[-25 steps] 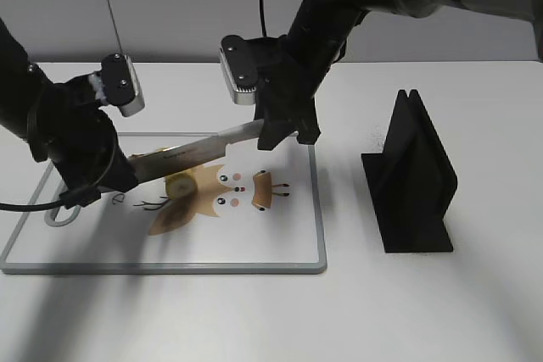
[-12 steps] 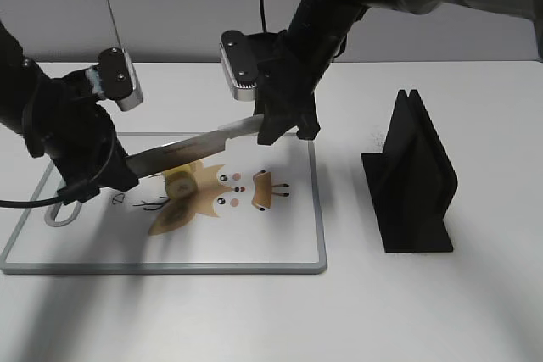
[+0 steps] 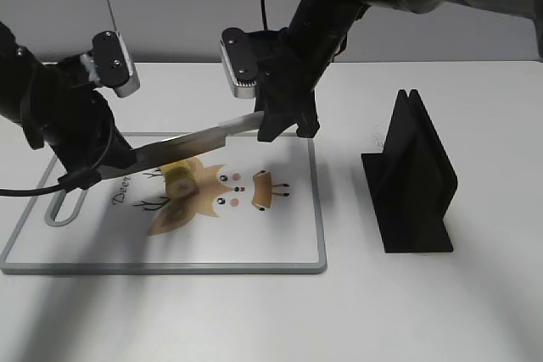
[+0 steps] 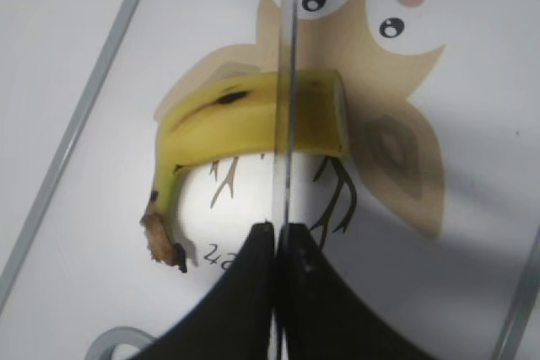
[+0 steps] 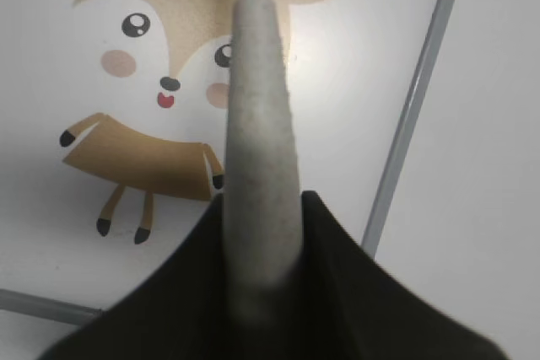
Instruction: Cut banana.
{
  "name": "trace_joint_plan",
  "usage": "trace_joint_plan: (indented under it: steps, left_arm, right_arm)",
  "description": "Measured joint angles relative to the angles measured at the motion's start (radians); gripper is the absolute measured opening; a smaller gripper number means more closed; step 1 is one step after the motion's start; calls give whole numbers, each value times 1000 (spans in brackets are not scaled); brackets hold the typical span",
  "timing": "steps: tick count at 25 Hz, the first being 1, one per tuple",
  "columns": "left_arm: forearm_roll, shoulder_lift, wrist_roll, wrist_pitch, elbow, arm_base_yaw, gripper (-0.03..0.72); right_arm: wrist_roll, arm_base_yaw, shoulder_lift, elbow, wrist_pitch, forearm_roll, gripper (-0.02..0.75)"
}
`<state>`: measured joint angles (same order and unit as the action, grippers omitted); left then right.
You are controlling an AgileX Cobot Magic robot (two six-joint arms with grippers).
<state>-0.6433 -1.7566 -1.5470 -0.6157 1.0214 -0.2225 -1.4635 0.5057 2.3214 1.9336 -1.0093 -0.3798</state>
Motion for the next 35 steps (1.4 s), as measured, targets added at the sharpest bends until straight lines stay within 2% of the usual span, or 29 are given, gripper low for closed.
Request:
trace_joint_plan:
  steps: [24,35]
  left_arm:
    - [-17,-30,31,75,-5,-11,0]
    - [-56,-134,37,88,6,-7,8]
  right_arm:
    - [16,-30,60,9,-39,-15,172]
    - [13,-32,76,19,-37,-13,172]
